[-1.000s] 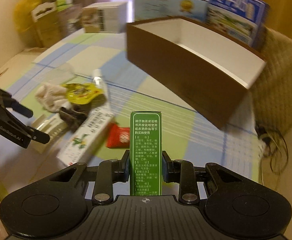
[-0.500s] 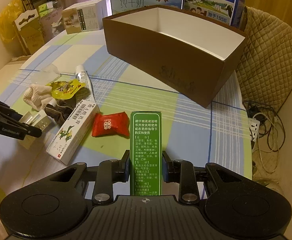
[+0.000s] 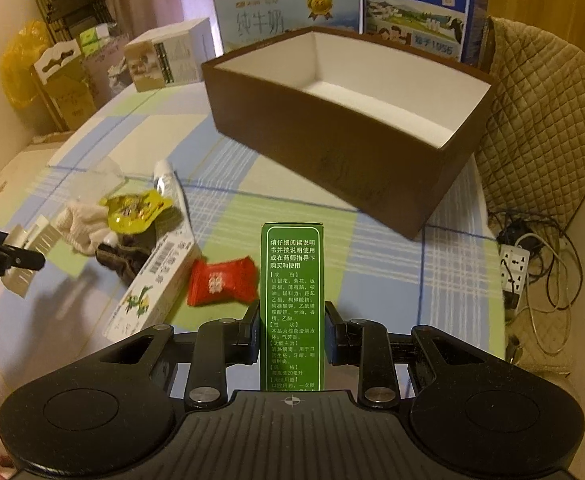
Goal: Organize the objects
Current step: 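Carry the green box with the right tool while the left tool carries the clip into the brown box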
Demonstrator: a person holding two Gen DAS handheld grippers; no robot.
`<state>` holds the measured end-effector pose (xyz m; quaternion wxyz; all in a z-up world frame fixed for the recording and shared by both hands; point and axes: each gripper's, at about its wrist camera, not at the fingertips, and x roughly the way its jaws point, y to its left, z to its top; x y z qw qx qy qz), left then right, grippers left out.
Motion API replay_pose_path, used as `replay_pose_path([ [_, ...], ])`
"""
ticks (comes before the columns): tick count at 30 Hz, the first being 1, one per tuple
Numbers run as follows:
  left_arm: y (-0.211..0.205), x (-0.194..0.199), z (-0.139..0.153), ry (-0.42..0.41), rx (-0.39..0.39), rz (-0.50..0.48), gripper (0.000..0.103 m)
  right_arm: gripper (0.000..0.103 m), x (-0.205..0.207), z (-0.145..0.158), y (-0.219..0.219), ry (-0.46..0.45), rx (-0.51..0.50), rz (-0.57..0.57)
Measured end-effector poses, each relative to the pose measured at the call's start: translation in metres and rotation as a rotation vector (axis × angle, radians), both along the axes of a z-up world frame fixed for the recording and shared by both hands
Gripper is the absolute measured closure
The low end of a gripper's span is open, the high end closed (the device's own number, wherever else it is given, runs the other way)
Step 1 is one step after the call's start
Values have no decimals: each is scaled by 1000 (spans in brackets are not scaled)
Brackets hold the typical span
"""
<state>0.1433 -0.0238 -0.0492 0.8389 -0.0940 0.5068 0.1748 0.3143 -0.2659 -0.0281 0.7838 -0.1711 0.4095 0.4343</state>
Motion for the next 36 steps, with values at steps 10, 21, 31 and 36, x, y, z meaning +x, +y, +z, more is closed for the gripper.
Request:
replay_pose_path([
  [10, 20, 42, 47, -101, 73, -98, 66, 76, 26, 36, 2, -12, 85, -88],
  [21, 32, 124, 84, -225, 97, -235, 66, 76, 50, 82, 25, -70, 170, -164],
  [31, 27, 188, 97, -276, 94, -314, 66, 76, 78, 105, 58, -123, 209, -193],
  [36, 25, 219, 96, -281, 103, -332, 66, 76, 95, 109, 73, -146, 214, -210],
])
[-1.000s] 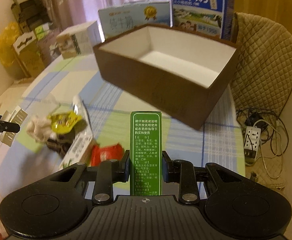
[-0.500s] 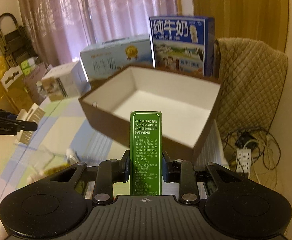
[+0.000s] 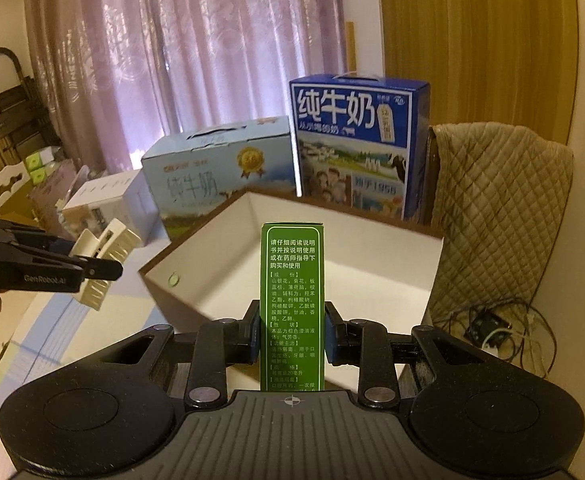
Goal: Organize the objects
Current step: 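Carry the green box with the right tool while the left tool carries the clip into the brown box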
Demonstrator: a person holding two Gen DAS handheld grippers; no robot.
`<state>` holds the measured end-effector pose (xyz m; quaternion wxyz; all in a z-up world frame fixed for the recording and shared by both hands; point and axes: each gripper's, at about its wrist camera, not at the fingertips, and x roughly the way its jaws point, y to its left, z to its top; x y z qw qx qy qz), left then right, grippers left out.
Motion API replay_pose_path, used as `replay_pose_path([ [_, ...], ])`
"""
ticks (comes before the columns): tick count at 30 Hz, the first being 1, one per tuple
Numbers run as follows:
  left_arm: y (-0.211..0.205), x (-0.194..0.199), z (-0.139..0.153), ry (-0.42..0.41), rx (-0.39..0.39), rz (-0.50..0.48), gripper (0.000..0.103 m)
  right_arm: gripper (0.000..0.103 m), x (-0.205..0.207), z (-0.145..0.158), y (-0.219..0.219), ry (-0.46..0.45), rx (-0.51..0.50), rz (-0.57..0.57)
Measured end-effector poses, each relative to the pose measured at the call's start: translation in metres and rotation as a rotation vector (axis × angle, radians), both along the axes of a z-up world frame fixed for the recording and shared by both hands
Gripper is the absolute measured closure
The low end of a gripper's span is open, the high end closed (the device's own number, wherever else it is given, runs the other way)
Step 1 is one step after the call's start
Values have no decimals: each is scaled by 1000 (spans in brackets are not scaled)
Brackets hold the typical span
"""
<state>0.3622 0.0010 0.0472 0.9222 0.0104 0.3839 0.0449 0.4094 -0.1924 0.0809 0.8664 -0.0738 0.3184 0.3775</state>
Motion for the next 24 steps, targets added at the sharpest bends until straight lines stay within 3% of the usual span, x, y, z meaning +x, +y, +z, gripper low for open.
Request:
replay_pose_path([
  [13, -6, 67, -16, 23, 2, -18, 66, 76, 44, -10, 28, -28, -46, -40],
  [24, -10, 124, -45, 67, 10, -33, 66, 76, 87, -53, 51, 47, -102, -94],
])
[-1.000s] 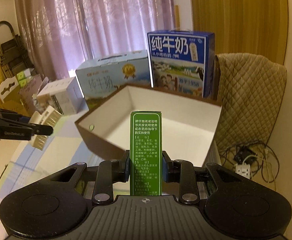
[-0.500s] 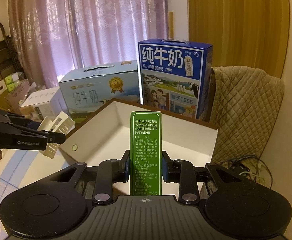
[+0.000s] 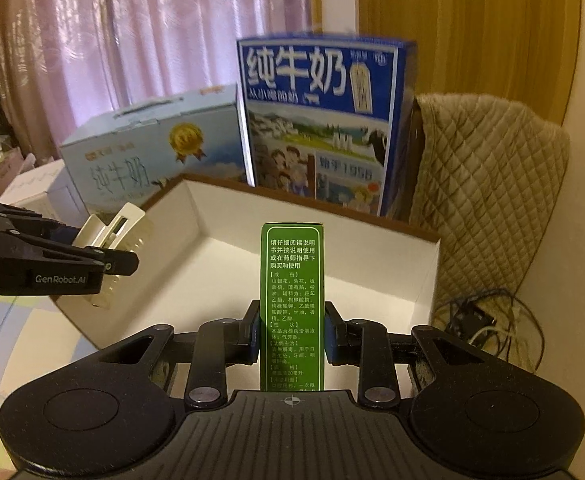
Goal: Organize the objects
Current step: 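Carry the green box with the right tool while the left tool carries the clip into the brown box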
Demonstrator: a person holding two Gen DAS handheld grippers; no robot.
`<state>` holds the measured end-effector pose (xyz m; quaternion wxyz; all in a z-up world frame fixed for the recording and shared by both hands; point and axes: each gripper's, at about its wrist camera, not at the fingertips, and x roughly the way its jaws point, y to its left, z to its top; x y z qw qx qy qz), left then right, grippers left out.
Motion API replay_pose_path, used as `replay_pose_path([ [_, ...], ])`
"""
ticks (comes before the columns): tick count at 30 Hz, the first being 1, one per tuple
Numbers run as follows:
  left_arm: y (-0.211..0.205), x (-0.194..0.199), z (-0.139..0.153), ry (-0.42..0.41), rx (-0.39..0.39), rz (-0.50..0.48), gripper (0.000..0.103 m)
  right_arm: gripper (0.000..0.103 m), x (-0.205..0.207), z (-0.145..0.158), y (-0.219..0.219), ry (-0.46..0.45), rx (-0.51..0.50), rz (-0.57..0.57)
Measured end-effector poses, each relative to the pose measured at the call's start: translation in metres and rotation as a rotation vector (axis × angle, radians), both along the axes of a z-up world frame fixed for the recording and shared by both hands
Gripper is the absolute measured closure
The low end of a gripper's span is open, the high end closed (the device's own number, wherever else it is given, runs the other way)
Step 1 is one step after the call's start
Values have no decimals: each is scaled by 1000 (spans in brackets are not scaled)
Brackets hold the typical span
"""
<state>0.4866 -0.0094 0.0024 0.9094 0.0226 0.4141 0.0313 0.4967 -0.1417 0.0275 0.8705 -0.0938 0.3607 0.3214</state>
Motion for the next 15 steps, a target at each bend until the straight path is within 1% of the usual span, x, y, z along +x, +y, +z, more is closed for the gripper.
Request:
replay_pose_path([
  [7, -10, 20, -34, 78, 2, -31, 66, 76, 14, -30, 9, 73, -23, -23],
  [15, -19, 28, -68, 172, -39, -58, 66, 76, 19, -57, 17, 134, -72, -28],
])
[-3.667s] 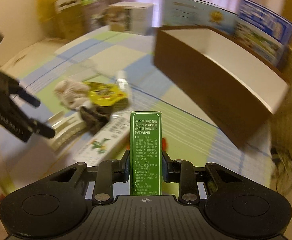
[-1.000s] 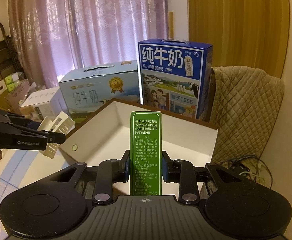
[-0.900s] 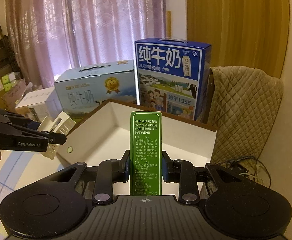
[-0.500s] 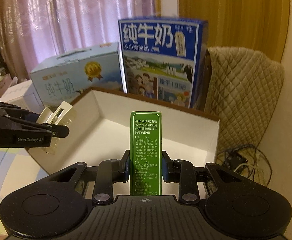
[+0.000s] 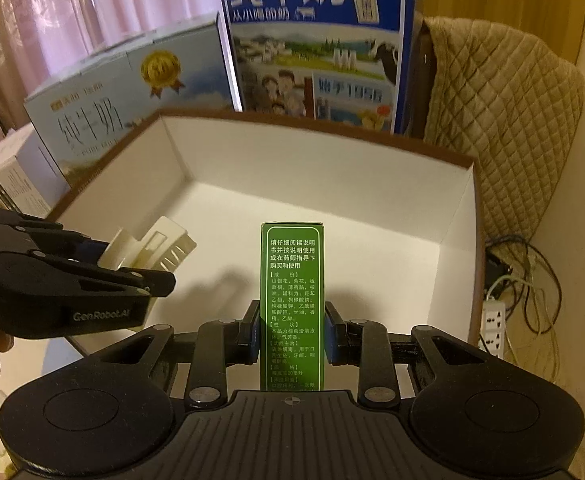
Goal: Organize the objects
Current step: 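Carry the green box with the right tool while the left tool carries the clip into the brown box, then open the left tool releasing the clip while the right tool drops the green box in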
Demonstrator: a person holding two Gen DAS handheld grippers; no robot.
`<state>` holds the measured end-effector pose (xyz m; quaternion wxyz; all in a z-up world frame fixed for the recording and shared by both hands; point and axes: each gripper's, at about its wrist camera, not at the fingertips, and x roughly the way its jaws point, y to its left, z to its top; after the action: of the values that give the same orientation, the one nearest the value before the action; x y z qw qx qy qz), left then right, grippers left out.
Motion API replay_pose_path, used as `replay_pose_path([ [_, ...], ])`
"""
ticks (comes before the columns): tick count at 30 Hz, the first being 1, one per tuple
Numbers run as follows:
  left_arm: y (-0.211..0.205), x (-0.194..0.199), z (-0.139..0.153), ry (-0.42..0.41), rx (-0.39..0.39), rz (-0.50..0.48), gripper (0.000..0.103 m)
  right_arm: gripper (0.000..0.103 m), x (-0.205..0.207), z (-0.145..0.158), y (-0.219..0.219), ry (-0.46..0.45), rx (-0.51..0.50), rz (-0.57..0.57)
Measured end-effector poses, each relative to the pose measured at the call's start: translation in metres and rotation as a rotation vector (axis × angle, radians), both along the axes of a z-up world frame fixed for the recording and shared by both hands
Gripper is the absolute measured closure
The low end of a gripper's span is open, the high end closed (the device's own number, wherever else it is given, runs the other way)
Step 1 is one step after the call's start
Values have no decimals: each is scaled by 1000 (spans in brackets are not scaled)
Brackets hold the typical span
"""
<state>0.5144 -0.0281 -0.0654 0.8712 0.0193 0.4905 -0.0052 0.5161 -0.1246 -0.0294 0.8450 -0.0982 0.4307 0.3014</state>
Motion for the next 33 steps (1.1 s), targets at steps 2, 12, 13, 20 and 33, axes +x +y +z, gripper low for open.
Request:
replay_pose_path([
  [2, -1, 1, -6, 16, -8, 0, 66, 76, 0, -4, 1, 9, -8, 0],
  [12, -9, 0, -10, 32, -15, -30, 53, 76, 2, -7, -1, 19, -18, -9],
  [13, -9, -1, -8, 24, -13, -31, 48, 76, 2, -7, -1, 21, -18, -10],
  [20, -5, -6, 3, -3, 21, -37, 38, 76, 0, -6, 0, 24, -14, -5],
  [33, 13, -25, 23, -44, 34, -4, 12, 73, -13, 14, 0, -48, 73, 5],
])
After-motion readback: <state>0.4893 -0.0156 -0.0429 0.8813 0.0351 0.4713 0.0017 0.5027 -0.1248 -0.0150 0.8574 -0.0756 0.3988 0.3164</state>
